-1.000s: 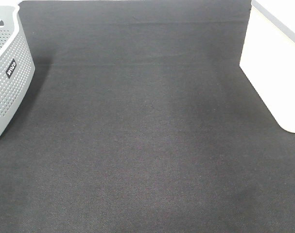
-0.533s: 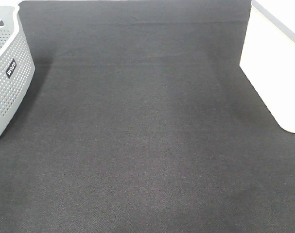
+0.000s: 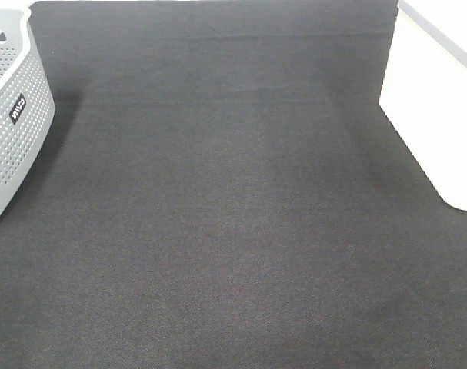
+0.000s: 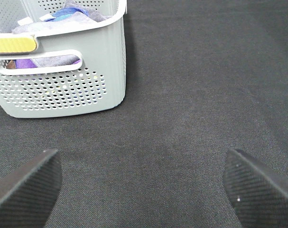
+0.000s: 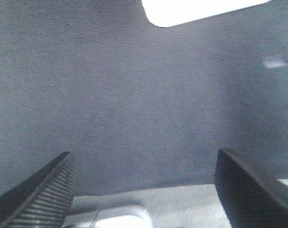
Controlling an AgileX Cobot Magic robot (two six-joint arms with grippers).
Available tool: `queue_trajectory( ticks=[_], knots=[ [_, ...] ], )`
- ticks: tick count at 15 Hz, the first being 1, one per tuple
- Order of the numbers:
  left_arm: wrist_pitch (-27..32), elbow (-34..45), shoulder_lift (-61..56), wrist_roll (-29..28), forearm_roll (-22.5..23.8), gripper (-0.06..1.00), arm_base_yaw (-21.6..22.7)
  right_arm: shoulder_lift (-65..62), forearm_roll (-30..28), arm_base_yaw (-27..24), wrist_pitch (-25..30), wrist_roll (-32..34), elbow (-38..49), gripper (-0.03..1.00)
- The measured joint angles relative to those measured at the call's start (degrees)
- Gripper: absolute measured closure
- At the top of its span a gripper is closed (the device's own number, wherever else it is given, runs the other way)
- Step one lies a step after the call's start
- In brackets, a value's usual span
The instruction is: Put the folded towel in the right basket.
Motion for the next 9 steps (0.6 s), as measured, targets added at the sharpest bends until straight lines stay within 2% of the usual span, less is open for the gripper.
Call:
queue_trajectory(
  ticks=[4, 7, 9],
  knots=[
    [0.00, 0.00, 0.00, 0.00, 0.00, 0.07, 0.00, -19.37, -0.23, 0.00, 0.00, 0.00, 10.03, 0.21],
    [0.00, 0.00, 0.00, 0.00, 0.00, 0.07, 0.00, -27.56, -0.34, 0.17, -2.01, 0.00, 14.61, 0.21],
    [0.00, 0.00, 0.00, 0.00, 0.00, 0.07, 0.00, -29.68, -1.26, 2.81, -3.95, 0.00, 14.90, 0.21]
  ],
)
